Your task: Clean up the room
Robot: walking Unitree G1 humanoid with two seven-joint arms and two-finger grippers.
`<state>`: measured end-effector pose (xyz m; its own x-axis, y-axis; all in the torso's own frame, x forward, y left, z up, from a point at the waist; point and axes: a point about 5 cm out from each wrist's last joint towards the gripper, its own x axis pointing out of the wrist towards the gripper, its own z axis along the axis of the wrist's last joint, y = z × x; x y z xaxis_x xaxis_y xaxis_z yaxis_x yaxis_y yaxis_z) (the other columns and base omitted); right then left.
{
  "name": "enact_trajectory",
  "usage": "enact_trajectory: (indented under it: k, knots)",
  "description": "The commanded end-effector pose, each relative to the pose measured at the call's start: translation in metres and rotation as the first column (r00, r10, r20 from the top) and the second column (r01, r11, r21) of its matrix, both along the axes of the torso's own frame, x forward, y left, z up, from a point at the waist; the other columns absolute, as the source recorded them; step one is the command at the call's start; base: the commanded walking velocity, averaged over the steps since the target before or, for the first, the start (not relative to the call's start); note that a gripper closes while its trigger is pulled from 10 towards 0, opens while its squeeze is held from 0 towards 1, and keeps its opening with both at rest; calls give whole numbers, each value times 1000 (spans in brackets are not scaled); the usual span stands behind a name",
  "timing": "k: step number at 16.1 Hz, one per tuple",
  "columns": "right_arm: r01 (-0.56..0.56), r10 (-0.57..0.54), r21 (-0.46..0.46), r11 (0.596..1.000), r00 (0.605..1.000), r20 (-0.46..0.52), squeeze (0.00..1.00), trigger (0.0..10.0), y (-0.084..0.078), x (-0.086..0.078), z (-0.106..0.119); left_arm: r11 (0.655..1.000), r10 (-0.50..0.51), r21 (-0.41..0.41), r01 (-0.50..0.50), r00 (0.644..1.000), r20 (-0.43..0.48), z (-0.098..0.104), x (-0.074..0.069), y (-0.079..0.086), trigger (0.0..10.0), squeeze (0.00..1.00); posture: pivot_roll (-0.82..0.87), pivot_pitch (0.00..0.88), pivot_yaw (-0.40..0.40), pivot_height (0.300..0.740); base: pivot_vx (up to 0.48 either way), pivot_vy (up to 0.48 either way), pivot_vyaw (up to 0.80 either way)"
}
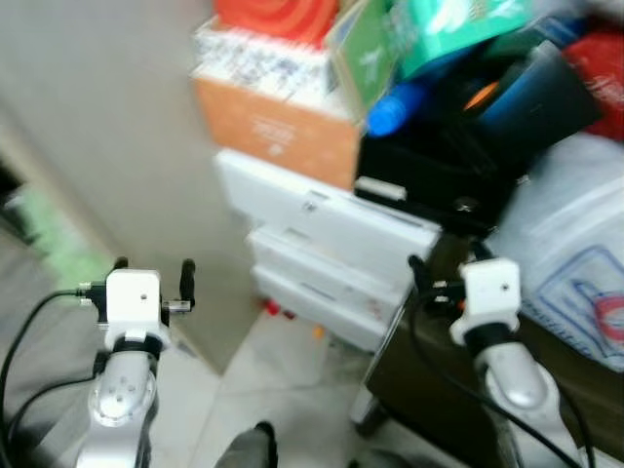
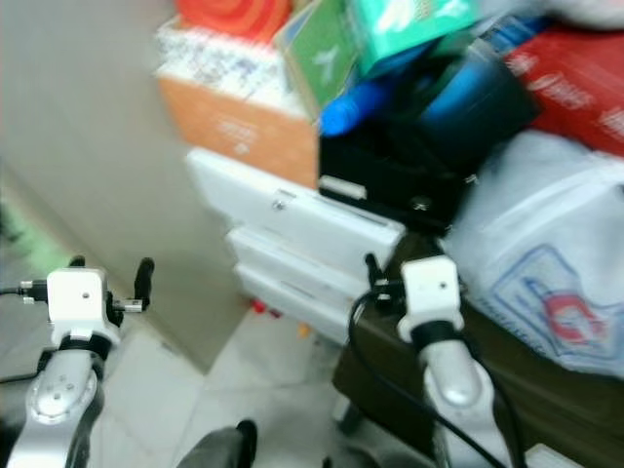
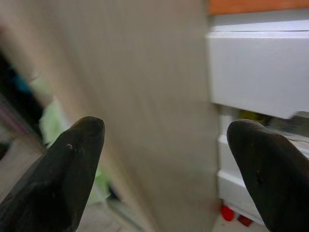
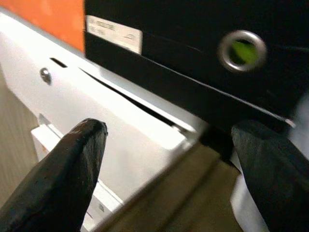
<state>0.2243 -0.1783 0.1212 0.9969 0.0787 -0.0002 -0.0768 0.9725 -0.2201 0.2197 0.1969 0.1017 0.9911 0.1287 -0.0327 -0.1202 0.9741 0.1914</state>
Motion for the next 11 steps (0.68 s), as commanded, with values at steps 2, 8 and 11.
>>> enact_trajectory:
  k: [2, 8, 11]
  knots:
    - [-8, 7, 9, 1000, 1000, 7, 0, 10000, 1, -3, 0, 1000, 9, 5, -9, 1000, 3, 3, -5, 5, 10000, 0, -68, 100, -20, 740, 0, 0, 366]
    - [-26, 26, -27, 999, 1000, 1, 0, 10000, 0, -8, -3, 1000, 5, -11, -5, 1000, -16, -1, -8, 3, 10000, 0, -69, 105, -22, 740, 0, 0, 400]
    - [-25, 25, -18, 1000, 1000, 4, 0, 10000, 0, -9, -3, 1000, 20, -14, -20, 999, -30, -2, -12, 7, 10000, 0, -70, 104, -18, 740, 0, 0, 800]
